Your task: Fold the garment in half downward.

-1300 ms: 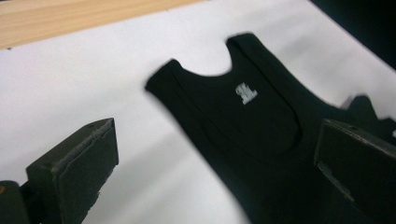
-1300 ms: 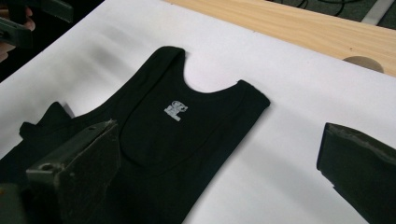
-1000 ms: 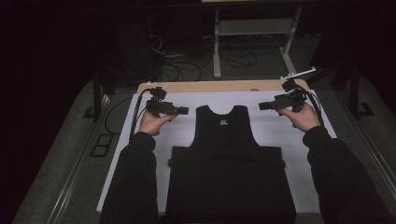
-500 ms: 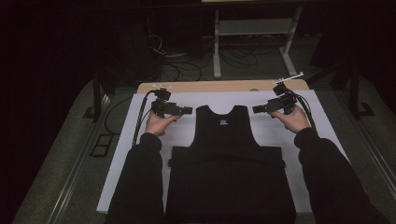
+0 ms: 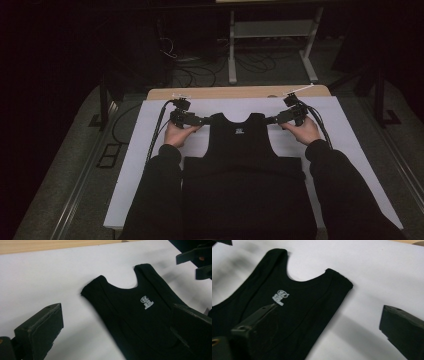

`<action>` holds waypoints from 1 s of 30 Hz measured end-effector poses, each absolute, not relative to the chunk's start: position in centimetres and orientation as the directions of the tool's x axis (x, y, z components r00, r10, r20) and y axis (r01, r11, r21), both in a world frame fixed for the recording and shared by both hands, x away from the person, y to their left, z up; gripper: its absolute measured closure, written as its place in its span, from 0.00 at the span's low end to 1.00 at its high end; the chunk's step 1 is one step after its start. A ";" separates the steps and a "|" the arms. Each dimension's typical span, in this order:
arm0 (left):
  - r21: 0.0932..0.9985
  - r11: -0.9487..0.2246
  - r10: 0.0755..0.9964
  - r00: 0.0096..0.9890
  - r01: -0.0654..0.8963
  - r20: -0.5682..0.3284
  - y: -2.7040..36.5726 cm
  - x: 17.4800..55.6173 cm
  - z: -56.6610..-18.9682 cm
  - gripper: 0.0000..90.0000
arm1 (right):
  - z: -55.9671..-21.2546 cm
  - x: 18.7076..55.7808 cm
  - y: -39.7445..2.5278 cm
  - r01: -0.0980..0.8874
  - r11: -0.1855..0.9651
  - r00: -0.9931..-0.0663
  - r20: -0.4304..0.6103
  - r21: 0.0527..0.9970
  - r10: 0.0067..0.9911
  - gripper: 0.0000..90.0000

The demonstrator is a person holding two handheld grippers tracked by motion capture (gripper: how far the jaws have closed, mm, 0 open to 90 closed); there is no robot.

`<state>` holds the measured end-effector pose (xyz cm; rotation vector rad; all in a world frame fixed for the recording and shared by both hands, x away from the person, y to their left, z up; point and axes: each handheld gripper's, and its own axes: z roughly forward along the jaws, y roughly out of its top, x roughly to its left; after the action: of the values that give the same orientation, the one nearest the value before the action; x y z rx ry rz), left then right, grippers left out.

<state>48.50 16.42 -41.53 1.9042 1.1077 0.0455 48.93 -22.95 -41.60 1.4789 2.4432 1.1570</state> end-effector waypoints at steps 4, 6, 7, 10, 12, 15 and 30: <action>0.712 -0.176 0.720 0.583 0.679 -0.378 16.0 48.7 -42.1 0.00 | -42.2 49.1 -22.6 0.750 0.262 -0.531 0.315 0.608 0.787 0.03; 0.708 -0.168 0.718 0.577 0.685 -0.388 15.8 48.7 -42.4 0.00 | -42.4 49.1 -22.4 0.756 0.262 -0.526 0.317 0.600 0.790 0.04; 0.704 -0.169 0.720 0.574 0.690 -0.390 15.6 48.8 -42.5 0.00 | -42.5 49.1 -22.3 0.756 0.262 -0.525 0.316 0.600 0.790 0.05; 0.693 -0.186 0.725 0.573 0.697 -0.381 14.9 48.7 -43.0 0.00 | -43.0 49.3 -21.8 0.761 0.269 -0.521 0.310 0.590 0.795 0.08; 0.685 -0.192 0.730 0.569 0.702 -0.379 14.6 48.7 -43.3 0.00 | -43.2 49.3 -21.5 0.765 0.263 -0.512 0.308 0.588 0.802 0.12; 0.675 -0.196 0.730 0.565 0.711 -0.384 14.4 48.8 -43.6 0.03 | -43.3 49.2 -21.2 0.768 0.254 -0.505 0.313 0.587 0.804 0.14; 0.657 -0.209 0.742 0.555 0.725 -0.376 13.3 49.2 -44.8 0.17 | -44.4 49.3 -20.2 0.774 0.255 -0.501 0.316 0.579 0.805 0.20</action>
<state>49.18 13.31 -44.80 1.9523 1.1840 0.0256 49.32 -20.16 -44.40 1.5454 2.4535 1.0900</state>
